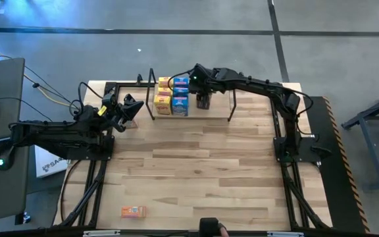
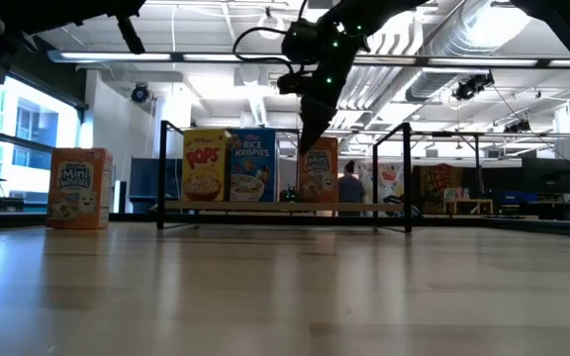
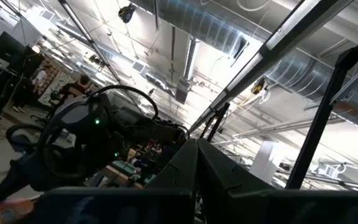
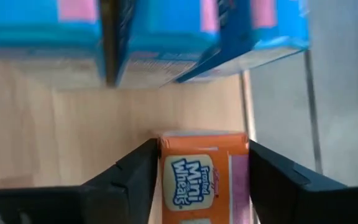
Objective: Stack cereal on shelf
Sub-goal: Put the bottom right orange cereal box on the shelf
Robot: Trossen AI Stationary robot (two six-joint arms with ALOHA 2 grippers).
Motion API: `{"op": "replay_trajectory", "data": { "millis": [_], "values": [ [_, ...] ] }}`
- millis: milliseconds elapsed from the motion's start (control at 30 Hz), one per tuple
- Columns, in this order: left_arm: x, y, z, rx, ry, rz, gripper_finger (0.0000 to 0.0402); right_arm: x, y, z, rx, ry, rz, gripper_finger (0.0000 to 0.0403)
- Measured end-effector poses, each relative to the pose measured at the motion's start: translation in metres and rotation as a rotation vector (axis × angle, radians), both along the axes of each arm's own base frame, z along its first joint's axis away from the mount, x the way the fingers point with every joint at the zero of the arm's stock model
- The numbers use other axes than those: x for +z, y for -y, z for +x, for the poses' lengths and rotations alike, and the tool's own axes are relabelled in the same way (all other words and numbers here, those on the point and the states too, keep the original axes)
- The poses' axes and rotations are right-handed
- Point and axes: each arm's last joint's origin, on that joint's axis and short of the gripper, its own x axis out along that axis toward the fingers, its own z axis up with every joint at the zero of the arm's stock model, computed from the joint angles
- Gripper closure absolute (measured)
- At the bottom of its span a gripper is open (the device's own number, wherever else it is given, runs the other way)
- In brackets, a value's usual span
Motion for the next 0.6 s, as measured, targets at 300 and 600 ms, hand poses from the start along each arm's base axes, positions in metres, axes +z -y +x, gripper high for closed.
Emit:
{"op": "replay_trajectory", "data": {
  "millis": [300, 600],
  "values": [
    [0.0, 0.0, 0.0, 0.0, 0.0, 0.0, 0.0401, 0.024, 0.003, 0.005, -0.007, 0.093, -0.042, 0.0162],
    [0.0, 0.0, 0.0, 0.0, 0.0, 0.0, 0.0401, 0.063, -0.002, -0.009, 0.012, 0.084, 0.053, 0.0178]
  ]
}}
